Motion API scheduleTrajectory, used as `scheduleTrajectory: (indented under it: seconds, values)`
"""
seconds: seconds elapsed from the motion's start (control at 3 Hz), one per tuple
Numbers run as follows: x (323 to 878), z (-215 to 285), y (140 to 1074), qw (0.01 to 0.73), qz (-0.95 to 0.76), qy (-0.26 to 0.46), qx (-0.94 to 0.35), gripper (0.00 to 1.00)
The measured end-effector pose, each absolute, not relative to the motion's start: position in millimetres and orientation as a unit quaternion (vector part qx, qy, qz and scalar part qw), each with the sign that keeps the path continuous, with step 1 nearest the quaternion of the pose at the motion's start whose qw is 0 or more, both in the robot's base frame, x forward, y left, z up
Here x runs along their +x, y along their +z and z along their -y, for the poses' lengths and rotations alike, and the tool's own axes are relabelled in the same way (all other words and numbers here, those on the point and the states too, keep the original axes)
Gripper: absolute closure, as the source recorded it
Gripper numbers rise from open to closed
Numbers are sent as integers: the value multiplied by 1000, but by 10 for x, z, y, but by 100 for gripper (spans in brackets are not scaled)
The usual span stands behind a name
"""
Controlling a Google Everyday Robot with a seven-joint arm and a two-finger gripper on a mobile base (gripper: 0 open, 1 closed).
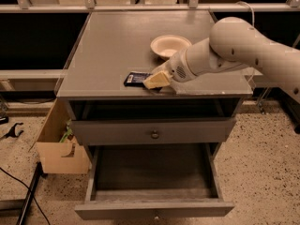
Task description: Pick rxbar blueberry from middle drawer and place on counter
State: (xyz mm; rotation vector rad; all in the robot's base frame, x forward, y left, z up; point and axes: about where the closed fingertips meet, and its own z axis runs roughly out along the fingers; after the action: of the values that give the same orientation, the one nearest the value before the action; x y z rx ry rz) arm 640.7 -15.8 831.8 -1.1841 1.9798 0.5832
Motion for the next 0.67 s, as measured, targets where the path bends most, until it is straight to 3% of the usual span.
scheduleTrajectory:
  seconds: [0.33, 0.67]
  values:
    - [6398, 172, 8220, 373, -774, 244, -449, 96]
    - [6398, 172, 8220, 373, -774, 244, -449, 73]
